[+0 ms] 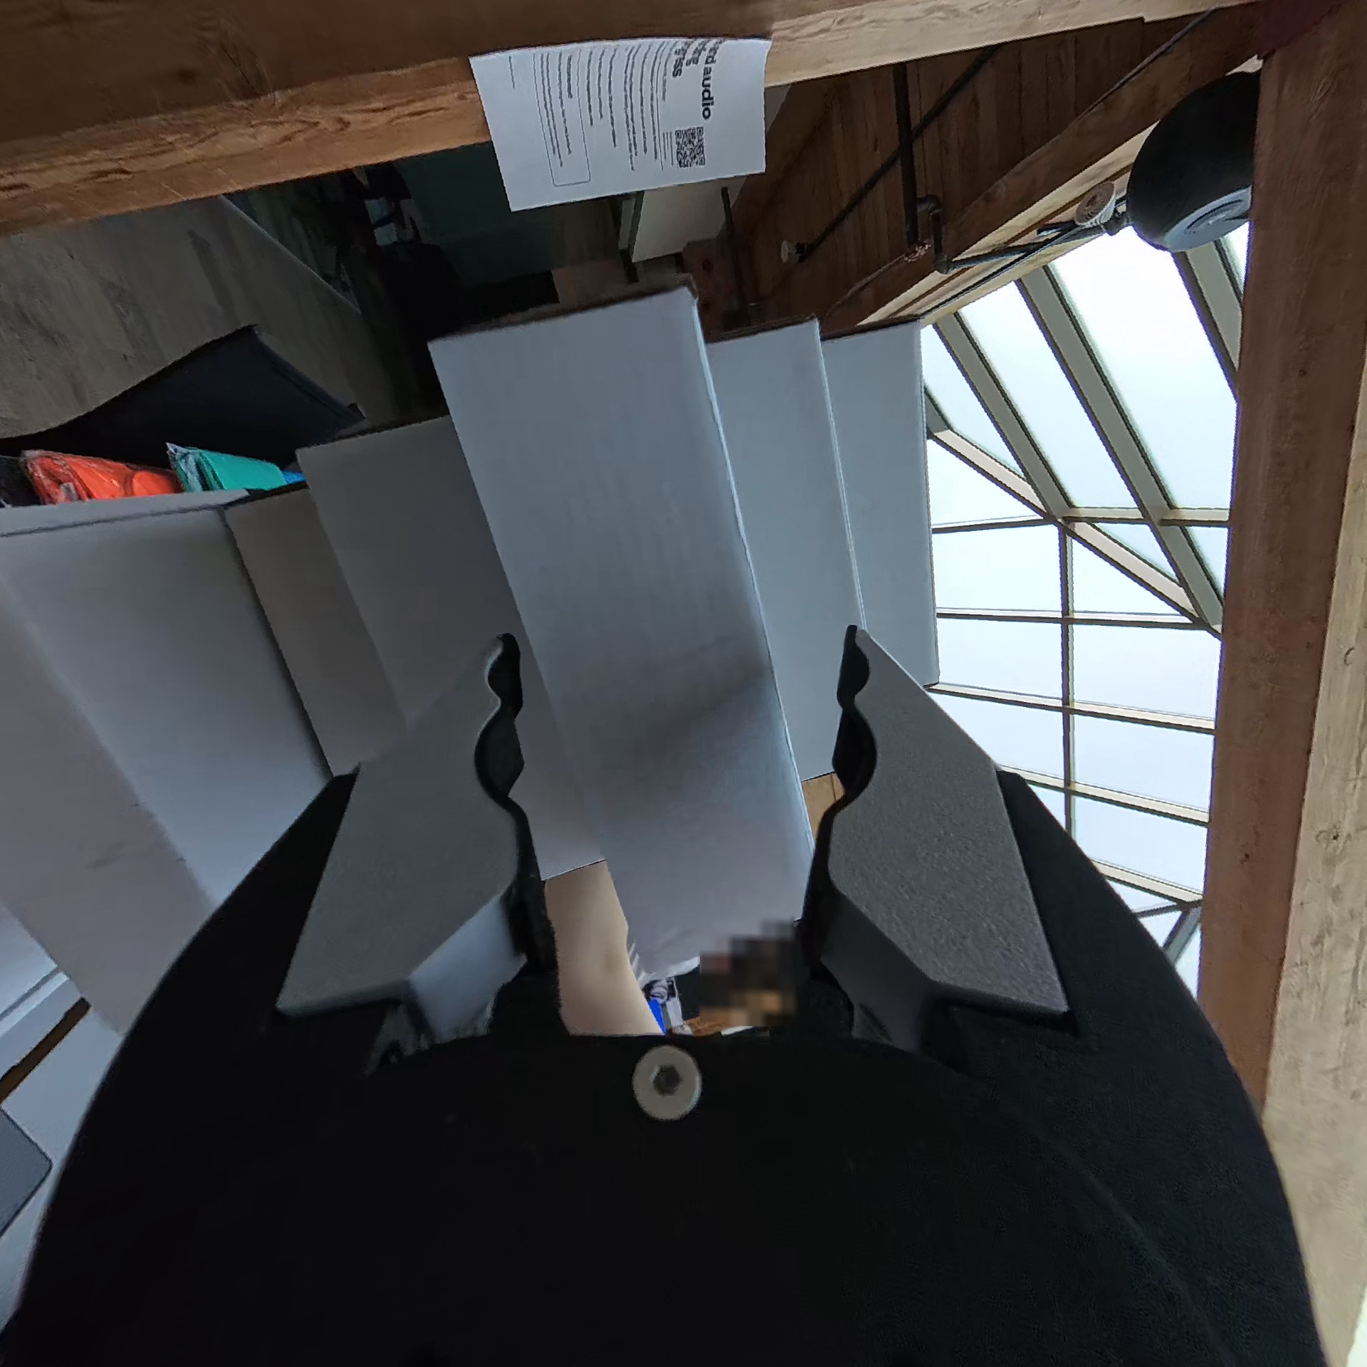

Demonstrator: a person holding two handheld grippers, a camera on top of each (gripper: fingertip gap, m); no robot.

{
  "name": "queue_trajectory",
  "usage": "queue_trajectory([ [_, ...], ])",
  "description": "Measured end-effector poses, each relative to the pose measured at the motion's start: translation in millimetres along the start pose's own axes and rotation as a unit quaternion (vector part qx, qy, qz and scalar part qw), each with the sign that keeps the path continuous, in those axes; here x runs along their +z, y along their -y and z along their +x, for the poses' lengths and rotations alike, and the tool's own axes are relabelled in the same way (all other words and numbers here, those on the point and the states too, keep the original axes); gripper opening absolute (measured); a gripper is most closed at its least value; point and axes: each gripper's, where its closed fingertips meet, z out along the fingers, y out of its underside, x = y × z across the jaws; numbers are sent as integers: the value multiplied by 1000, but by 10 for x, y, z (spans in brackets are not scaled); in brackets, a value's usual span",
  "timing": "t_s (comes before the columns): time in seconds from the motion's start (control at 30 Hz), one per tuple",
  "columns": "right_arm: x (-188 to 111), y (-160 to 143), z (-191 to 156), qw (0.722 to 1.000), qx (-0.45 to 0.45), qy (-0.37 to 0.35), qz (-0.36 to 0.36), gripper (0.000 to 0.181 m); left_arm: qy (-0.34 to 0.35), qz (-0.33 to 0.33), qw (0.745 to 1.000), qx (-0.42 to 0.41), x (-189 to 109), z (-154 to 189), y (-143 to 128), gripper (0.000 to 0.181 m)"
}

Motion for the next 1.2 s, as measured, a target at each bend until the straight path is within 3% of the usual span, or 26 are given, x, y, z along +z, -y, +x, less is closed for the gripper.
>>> queue_trajectory([
  [0.2,10,-22,21,1000,-4,-2,-1,27,-1,70,996,64,-329,14,258,49],
  [0.37,35,-39,22,1000,-3,-1,-1,27,-12,92,992,80,-550,0,342,51],
  [0.5,48,-30,18,1000,-3,0,2,27,0,68,986,151,-607,14,287,10],
  [0.57,53,-23,25,1000,-6,-1,2,27,7,61,981,185,-604,37,268,1],
  [0.8,63,-23,45,1000,-8,-3,0,27,38,21,973,227,-412,33,120,0],
  [1.2,73,-5,43,1000,-17,-3,-3,27,43,2,975,217,-220,16,49,0],
])
